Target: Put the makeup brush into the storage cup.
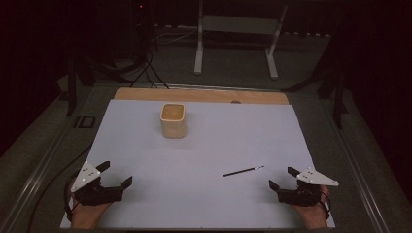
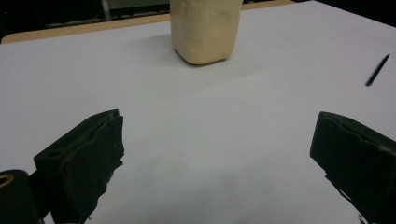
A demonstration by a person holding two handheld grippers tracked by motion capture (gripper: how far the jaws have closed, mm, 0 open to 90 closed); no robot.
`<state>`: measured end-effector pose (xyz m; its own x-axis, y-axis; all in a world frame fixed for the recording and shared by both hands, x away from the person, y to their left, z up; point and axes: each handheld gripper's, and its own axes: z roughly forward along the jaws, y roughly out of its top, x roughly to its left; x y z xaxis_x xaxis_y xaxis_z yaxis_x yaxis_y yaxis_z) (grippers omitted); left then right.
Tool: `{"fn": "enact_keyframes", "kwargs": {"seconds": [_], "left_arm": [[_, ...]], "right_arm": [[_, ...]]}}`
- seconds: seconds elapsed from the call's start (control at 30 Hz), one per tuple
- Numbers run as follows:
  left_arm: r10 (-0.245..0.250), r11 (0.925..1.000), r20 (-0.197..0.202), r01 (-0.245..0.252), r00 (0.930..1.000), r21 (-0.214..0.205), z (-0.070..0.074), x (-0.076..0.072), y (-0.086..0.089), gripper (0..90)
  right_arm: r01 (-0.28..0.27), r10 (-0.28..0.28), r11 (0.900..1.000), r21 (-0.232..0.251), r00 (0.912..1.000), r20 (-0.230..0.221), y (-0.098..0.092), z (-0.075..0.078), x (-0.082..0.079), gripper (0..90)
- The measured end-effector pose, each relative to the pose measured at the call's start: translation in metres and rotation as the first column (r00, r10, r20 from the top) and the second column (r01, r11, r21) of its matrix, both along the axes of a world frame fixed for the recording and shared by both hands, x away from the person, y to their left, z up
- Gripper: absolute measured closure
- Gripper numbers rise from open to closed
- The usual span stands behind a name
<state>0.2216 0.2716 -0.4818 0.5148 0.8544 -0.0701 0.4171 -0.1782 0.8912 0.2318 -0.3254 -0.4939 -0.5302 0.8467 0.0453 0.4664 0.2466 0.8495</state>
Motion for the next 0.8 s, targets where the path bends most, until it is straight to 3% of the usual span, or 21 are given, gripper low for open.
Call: {"fn": "enact_keyframes", "kwargs": {"seconds": [0.8], "left_arm": [[-0.007,1.0,0.0,0.007,1.0,0.001,0.0002,0.0011,-0.0052,3.9]], "right_arm": [[-0.009,0.009,0.9999,0.008,0.9999,-0.011,-0.0002,-0.0003,0.0001,10.4]]}}
